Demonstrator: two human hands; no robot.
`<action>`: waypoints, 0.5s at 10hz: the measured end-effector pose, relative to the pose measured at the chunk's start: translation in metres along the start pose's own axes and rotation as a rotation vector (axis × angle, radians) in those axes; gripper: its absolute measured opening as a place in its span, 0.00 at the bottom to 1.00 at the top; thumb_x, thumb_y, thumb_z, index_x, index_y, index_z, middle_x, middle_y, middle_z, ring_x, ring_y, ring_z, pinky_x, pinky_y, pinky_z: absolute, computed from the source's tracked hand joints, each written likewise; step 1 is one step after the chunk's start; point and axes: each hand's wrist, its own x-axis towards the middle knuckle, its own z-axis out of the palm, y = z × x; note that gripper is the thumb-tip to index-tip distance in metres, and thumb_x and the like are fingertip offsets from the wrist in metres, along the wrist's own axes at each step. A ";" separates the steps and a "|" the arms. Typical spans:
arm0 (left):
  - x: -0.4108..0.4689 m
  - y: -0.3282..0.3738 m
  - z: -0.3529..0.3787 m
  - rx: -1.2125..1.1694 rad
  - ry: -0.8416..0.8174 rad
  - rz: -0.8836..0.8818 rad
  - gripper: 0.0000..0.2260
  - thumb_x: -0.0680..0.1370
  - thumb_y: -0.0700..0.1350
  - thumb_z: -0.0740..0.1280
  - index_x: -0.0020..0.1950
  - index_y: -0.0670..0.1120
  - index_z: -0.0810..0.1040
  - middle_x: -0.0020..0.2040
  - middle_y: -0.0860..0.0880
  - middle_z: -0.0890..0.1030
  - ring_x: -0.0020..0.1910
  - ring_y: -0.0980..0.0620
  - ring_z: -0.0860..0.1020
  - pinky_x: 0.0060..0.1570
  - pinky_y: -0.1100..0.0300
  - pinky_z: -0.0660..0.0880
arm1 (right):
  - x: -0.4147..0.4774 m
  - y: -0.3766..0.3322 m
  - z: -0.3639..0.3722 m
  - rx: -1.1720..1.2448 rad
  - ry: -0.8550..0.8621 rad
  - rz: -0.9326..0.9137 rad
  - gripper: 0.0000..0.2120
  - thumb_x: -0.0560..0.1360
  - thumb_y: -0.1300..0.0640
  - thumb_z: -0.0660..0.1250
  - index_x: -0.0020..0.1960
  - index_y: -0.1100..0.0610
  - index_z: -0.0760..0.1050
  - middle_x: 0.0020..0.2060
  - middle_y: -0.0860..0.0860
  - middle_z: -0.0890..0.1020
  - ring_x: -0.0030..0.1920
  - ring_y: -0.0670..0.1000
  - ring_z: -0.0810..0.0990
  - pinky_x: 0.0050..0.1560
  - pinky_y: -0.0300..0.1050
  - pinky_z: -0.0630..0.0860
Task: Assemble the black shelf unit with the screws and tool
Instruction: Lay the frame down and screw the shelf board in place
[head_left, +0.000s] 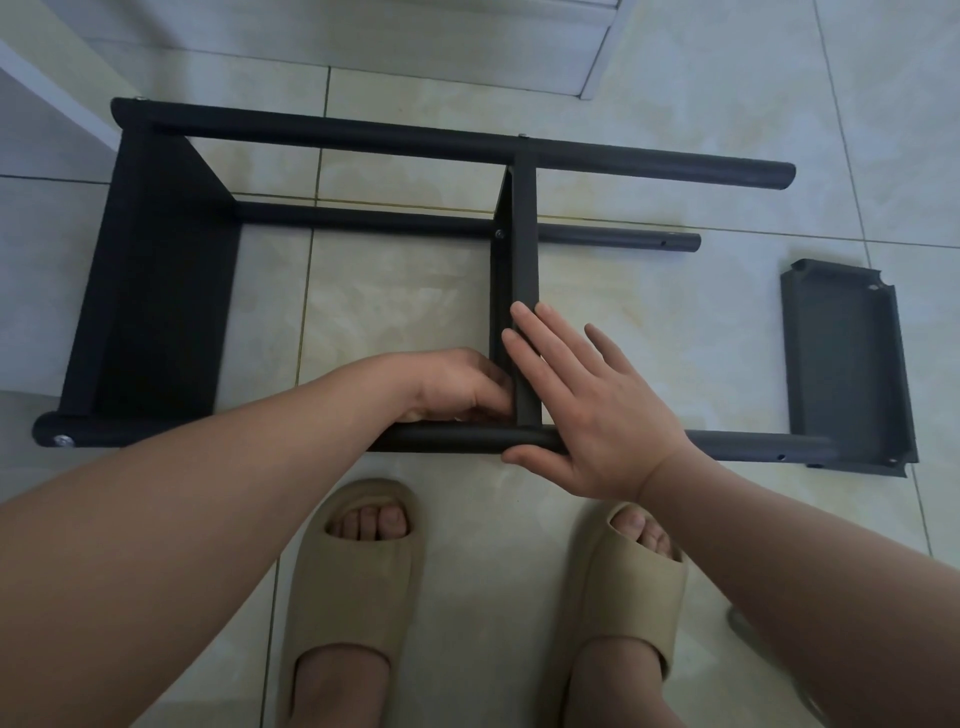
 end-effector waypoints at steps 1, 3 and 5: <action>0.000 0.000 0.000 -0.038 -0.007 0.002 0.09 0.76 0.33 0.65 0.37 0.42 0.77 0.27 0.50 0.74 0.24 0.55 0.71 0.26 0.68 0.68 | 0.000 0.000 0.000 0.000 0.002 -0.001 0.46 0.77 0.29 0.55 0.81 0.60 0.56 0.82 0.56 0.53 0.82 0.57 0.51 0.74 0.65 0.62; 0.002 -0.003 0.000 -0.180 -0.044 -0.004 0.06 0.75 0.29 0.64 0.49 0.37 0.78 0.35 0.42 0.79 0.32 0.49 0.79 0.35 0.61 0.76 | 0.000 0.000 0.000 -0.004 0.001 -0.002 0.45 0.77 0.28 0.54 0.82 0.60 0.55 0.82 0.55 0.52 0.82 0.57 0.50 0.75 0.65 0.61; 0.003 -0.002 -0.001 -0.150 -0.093 -0.027 0.07 0.77 0.34 0.64 0.52 0.39 0.81 0.44 0.41 0.84 0.41 0.47 0.83 0.41 0.58 0.79 | 0.000 0.000 0.001 -0.007 -0.003 -0.001 0.46 0.77 0.28 0.54 0.82 0.60 0.55 0.82 0.55 0.52 0.82 0.57 0.50 0.75 0.65 0.61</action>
